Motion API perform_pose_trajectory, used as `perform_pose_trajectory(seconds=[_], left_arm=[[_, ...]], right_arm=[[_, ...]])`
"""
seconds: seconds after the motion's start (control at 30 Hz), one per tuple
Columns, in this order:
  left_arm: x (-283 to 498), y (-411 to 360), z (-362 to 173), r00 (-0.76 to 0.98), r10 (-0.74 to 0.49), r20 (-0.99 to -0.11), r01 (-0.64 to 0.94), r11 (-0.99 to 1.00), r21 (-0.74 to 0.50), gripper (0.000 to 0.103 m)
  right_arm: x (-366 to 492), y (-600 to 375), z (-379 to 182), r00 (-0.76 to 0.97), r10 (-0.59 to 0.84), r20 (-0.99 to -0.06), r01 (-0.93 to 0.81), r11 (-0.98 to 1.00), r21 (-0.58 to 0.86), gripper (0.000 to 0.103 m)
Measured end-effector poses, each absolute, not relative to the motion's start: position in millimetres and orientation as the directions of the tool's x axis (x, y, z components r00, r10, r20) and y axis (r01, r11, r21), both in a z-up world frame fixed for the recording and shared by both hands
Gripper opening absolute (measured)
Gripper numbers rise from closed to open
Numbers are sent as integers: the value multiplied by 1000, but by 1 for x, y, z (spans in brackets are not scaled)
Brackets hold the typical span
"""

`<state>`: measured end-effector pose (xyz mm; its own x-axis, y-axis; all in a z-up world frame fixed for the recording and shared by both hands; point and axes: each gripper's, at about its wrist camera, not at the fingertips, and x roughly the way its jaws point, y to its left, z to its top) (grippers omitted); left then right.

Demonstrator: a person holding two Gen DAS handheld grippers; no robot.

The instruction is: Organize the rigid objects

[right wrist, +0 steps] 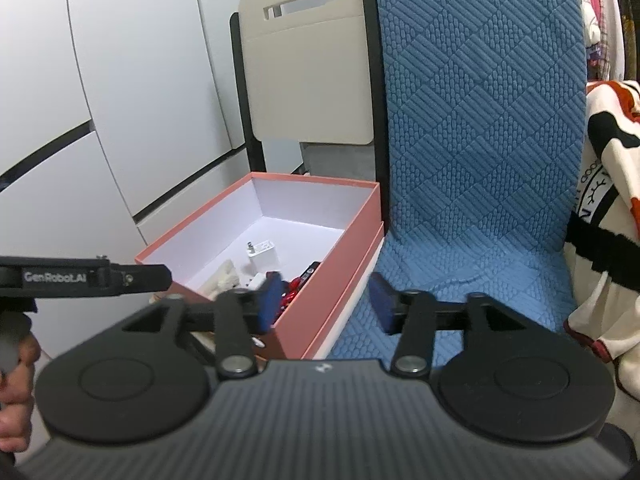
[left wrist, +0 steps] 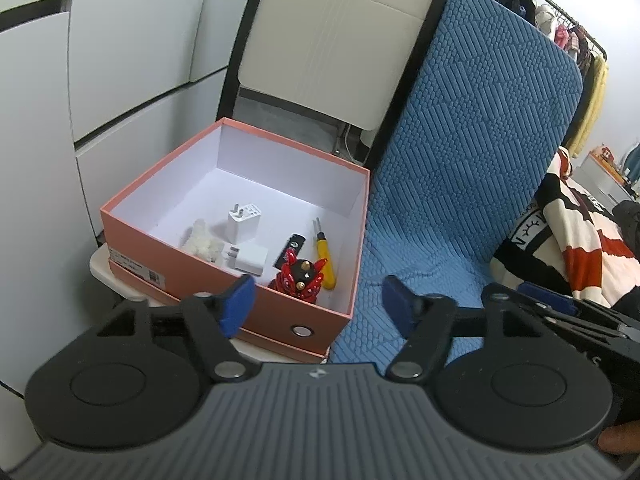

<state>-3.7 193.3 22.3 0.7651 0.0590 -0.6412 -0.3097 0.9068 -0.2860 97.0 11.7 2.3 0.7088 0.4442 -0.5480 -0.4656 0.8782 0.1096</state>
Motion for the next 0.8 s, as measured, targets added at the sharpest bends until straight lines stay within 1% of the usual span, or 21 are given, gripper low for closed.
perform_pose_trajectory(seconds=[0.03,0.07,0.1,0.3,0.43,0.8], left_arm=[[-4,194,22,765,64,-641,-313,907,-282,87],[-4,194,22,764,68,-641,-316,907,-280,90],[-4,195,23,764,71,-641,-317,907,-278,96],[-6,194,21,762,78,-643,-317,910,-266,100],[-4,194,19,751,89,-654,-325,912,-250,103],[-5,196,21,749,104,-654,-342,906,-248,103]], right_arm=[[98,12,2,710,446,-546,-466,878,111,71],[98,11,2,711,445,-544,-464,879,111,83],[99,11,2,713,445,-541,-465,878,109,88],[100,15,0,716,427,-552,-469,880,73,88],[102,14,-1,714,428,-554,-466,881,80,88],[103,15,-3,713,417,-564,-466,883,64,88]])
